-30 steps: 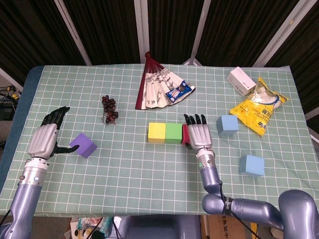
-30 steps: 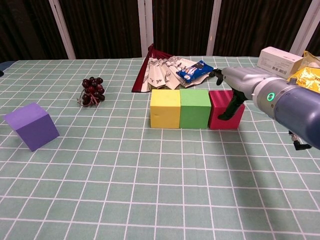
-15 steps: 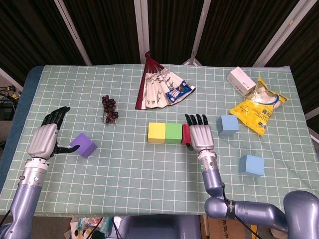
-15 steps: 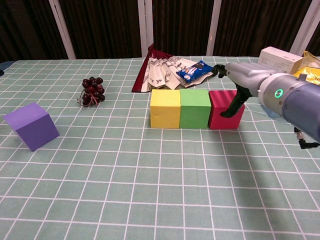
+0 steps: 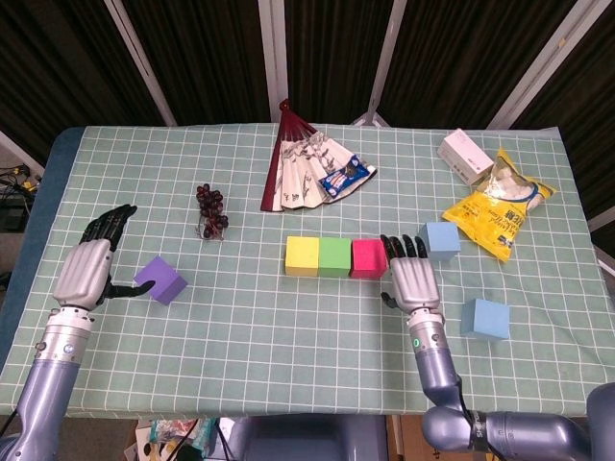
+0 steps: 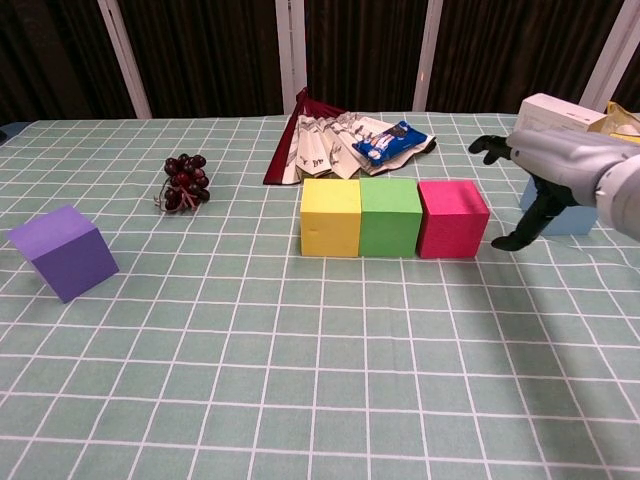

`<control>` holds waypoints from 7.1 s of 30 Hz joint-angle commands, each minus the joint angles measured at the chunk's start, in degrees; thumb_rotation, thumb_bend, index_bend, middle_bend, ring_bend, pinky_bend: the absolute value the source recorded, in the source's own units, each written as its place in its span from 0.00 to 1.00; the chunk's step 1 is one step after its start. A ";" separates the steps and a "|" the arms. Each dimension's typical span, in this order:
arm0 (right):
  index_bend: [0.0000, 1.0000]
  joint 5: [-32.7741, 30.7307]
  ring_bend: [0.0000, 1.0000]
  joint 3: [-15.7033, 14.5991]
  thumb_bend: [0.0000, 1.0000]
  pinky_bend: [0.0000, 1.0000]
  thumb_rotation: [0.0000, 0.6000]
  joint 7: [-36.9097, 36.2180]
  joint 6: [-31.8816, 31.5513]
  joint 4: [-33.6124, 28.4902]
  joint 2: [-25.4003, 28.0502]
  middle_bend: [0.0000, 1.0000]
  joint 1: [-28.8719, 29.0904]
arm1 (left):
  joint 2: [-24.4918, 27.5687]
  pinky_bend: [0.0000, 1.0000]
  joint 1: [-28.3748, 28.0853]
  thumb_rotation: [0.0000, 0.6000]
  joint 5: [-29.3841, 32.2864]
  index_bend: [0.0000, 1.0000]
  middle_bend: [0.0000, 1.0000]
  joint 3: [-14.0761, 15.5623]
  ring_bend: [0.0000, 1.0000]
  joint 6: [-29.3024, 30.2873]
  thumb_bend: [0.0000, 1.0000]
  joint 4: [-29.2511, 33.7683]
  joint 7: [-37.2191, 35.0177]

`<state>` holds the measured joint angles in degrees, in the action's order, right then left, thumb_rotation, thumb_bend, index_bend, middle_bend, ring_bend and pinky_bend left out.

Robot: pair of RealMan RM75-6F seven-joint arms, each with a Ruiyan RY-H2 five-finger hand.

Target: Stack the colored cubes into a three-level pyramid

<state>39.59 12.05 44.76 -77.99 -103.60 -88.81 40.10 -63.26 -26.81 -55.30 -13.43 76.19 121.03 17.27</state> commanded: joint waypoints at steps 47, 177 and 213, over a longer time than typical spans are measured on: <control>0.00 -3.16 0.01 -2.90 0.25 0.00 1.00 -0.53 2.92 1.11 -1.04 0.16 -3.16 | 0.39 0.00 0.60 1.00 -2.16 0.00 0.03 0.51 0.00 0.46 0.15 1.47 -0.04; 0.00 0.85 0.00 -3.06 0.25 0.00 1.00 -13.99 32.45 20.02 17.75 0.07 4.20 | -4.68 0.00 1.06 1.00 -3.07 0.00 0.01 -1.00 0.00 3.83 0.12 -6.40 4.83; 0.09 8.92 0.21 -3.66 0.28 0.00 1.00 -22.40 32.42 32.57 9.89 0.43 4.50 | -5.67 0.00 0.73 1.00 -1.52 0.00 0.01 -1.14 0.00 3.58 0.12 -7.42 5.81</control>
<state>48.07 8.22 22.63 -44.90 -69.94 -79.65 44.93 -68.94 -26.09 -56.80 -14.56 79.76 113.57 23.11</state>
